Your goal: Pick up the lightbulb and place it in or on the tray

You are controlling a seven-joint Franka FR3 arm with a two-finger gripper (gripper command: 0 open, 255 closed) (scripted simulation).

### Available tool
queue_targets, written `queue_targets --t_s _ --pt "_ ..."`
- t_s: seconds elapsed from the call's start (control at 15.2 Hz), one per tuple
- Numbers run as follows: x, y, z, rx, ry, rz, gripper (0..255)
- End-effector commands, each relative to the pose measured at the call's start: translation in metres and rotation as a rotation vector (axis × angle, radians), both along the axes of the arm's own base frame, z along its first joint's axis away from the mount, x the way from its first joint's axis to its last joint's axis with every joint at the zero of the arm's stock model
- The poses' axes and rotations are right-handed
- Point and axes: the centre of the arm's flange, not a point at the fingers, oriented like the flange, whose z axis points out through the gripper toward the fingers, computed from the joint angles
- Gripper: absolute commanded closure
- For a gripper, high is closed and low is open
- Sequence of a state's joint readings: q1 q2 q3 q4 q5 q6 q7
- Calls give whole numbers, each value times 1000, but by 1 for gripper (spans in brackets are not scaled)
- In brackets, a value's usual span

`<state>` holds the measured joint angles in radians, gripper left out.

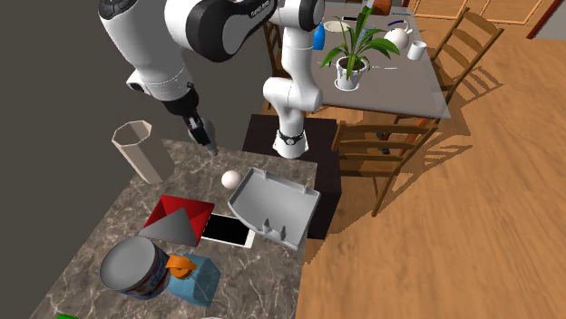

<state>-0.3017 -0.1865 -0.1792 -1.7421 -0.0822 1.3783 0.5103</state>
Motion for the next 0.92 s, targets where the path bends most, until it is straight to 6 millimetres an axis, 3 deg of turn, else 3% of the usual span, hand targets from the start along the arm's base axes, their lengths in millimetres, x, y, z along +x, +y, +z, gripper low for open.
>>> queue_targets --t_s 0.0,0.86 --pt "12 20 2 0 0 -1 255" --pt "106 164 14 0 0 -1 255"
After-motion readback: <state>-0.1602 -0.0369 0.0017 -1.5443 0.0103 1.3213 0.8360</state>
